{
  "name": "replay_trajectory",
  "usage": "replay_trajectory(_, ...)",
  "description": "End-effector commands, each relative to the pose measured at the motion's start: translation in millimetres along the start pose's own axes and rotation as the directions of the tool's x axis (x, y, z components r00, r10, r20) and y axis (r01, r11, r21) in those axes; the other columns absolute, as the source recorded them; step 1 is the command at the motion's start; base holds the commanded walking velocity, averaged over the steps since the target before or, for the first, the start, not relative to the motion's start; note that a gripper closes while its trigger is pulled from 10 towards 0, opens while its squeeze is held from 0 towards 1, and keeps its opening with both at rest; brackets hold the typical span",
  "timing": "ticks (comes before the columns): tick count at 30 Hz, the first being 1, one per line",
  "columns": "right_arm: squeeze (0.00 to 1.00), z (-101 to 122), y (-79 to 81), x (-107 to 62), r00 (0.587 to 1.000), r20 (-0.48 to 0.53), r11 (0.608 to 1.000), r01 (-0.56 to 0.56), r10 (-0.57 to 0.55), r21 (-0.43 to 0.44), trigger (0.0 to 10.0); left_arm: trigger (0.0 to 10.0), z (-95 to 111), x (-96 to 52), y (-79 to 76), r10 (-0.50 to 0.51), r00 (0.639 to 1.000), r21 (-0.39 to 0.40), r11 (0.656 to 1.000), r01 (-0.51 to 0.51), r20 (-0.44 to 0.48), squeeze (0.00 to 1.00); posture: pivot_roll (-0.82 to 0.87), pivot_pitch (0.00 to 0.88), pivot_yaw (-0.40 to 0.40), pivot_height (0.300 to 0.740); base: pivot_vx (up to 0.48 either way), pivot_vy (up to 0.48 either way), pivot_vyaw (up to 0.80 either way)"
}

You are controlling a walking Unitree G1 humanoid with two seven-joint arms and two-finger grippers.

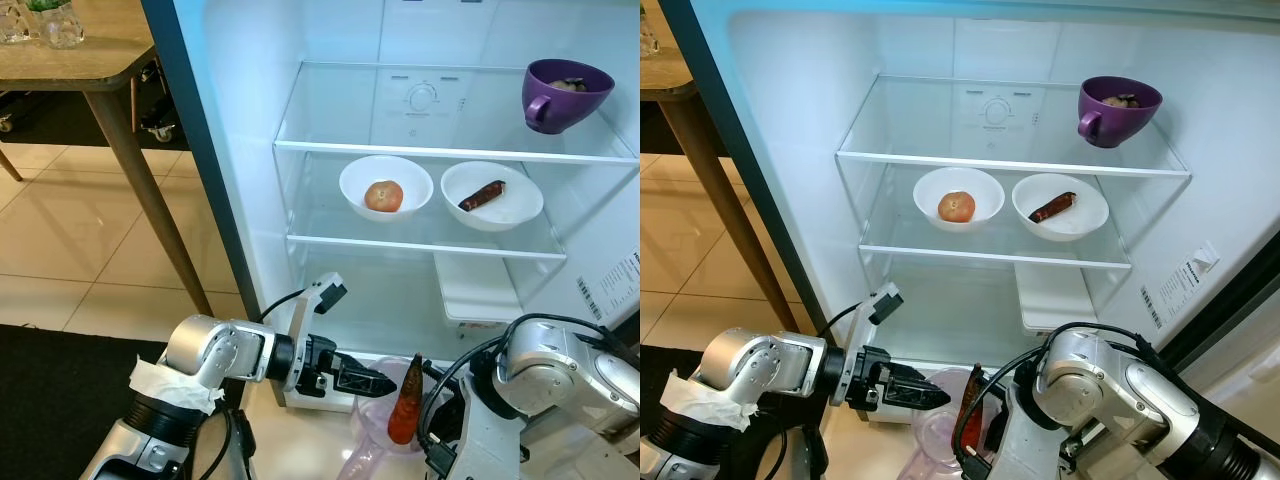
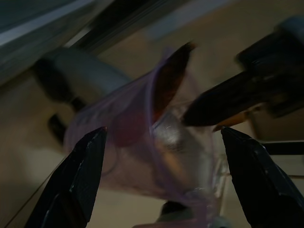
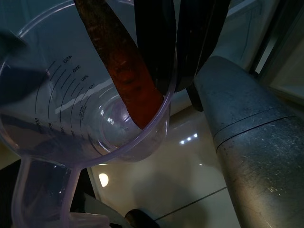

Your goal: Restocking fridge

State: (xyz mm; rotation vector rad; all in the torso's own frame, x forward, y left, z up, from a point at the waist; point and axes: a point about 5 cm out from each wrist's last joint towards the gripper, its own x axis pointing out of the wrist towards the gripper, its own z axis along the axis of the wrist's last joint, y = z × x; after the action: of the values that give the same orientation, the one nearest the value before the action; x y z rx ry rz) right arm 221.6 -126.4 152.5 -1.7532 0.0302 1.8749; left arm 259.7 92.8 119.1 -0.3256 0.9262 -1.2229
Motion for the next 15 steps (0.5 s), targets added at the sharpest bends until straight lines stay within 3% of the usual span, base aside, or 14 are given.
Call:
replay_trajectory(1,0.0,2.0,-3.1,0.6,1.0,0.003,1.0,0.009,-0.009,-0.028,0.0,10.0,-10.6,3.0,7.3,0.054,0.998,-0.016,0.998,-0.054,-0.04,0.0,-0.03,0.1,0.033,0.369,0.0,0.0,0.0)
replay_trajectory(9,0.0,1.8,-3.8,0.5,1.0,0.002,0.999,0.012,-0.012,-0.032,0.0,10.0,-15.8,4.8,13.2,0.09,0.994,-0.025,0.996,-0.091,-0.059,0.0,-0.03,0.1,0.033,0.369,0.0,0.0,0.0)
replay_trajectory(10,0.0,1.9,-4.0,0.4,1.0,0.001,0.999,0.013,-0.013,-0.033,0.0,3.0,-16.5,5.4,14.2,0.095,0.994,-0.032,0.995,-0.097,-0.058,0.0,-0.03,0.1,0.033,0.369,0.0,0.0,0.0)
replay_trajectory(11,0.0,1.9,-4.0,0.4,1.0,0.001,0.999,0.013,-0.013,-0.033,0.0,3.0,-16.5,5.4,14.2,0.095,0.994,-0.032,0.995,-0.097,-0.058,0.0,-0.03,0.1,0.033,0.369,0.0,0.0,0.0)
replay_trajectory(12,0.0,2.0,-4.3,0.3,1.0,0.001,0.999,0.014,-0.014,-0.035,0.0,0.0,-16.9,5.9,15.5,0.103,0.993,-0.038,0.994,-0.105,-0.056,0.0,-0.03,0.1,0.033,0.369,0.0,0.0,0.0)
replay_trajectory(15,0.0,2.9,-5.2,0.4,1.0,0.004,0.999,0.017,-0.017,-0.04,0.0,0.0,-17.9,6.1,18.4,0.12,0.991,-0.049,0.991,-0.122,-0.053,0.0,-0.03,0.099,0.035,0.369,0.0,0.0,0.0)
